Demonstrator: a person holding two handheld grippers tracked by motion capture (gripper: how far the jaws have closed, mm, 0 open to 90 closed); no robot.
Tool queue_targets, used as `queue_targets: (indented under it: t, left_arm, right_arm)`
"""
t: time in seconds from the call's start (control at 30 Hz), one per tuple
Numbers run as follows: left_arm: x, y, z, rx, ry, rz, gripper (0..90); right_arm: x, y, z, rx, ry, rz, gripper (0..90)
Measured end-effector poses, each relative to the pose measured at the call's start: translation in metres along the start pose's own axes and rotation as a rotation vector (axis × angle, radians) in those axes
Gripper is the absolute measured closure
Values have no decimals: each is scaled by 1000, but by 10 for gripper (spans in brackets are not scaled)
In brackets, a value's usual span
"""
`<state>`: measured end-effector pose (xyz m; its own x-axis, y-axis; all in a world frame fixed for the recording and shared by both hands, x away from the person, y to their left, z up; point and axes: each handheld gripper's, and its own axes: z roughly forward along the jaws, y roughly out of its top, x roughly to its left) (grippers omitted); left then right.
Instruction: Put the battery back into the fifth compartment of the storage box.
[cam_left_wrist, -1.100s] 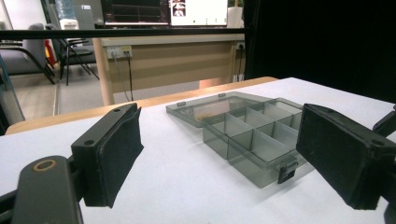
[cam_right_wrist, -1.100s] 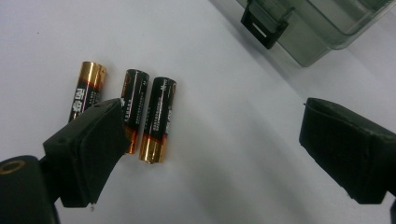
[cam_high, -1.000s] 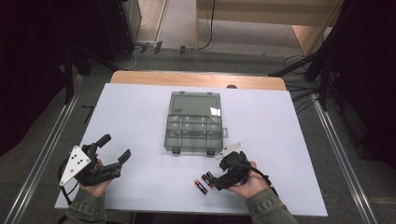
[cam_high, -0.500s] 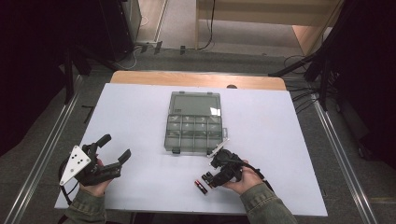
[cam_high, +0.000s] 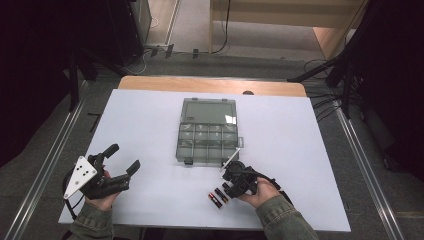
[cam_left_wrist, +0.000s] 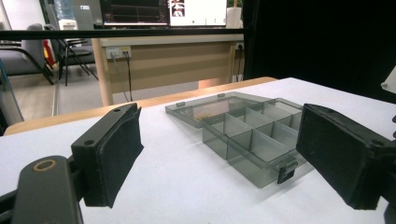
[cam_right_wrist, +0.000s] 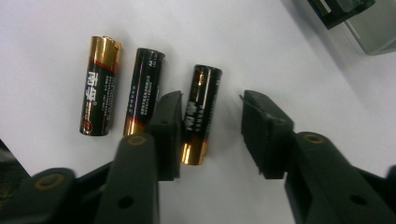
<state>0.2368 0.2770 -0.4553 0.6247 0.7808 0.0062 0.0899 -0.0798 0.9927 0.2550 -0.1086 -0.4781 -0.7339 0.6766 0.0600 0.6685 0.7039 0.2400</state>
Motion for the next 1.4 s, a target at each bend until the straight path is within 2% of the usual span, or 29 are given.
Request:
queue_targets:
  t: [0.03, 0.1, 0.23, 0.5, 0.67, 0.87, 1.03, 1.17, 1.4]
  left_arm:
    - [0, 0, 0, 0, 0, 0, 142]
    - [0, 0, 0, 0, 0, 0, 142]
    - [0, 0, 0, 0, 0, 0, 142]
    - [0, 0, 0, 1, 0, 1, 142]
    - [0, 0, 0, 1, 0, 0, 142]
    - [0, 0, 0, 0, 0, 0, 142]
    - [0, 0, 0, 0, 1, -1, 142]
    - [0, 0, 0, -1, -1, 0, 142]
    - [0, 0, -1, -1, -3, -1, 142]
  right_arm:
    - [0, 1, 0, 10, 2, 15, 674]
    - [0, 1, 0, 16, 4, 14, 703]
    - [0, 4, 1, 37, 3, 56, 764]
    - [-3, 4, 0, 43, 24, 101, 777]
    - [-5, 3, -1, 32, 22, 97, 777]
    - [-7, 5, -9, -7, 29, 110, 777]
    - [-4, 17, -18, -65, 25, 94, 777]
    - [2, 36, -26, -94, 21, 82, 777]
    - [4, 56, -29, -118, 18, 68, 777]
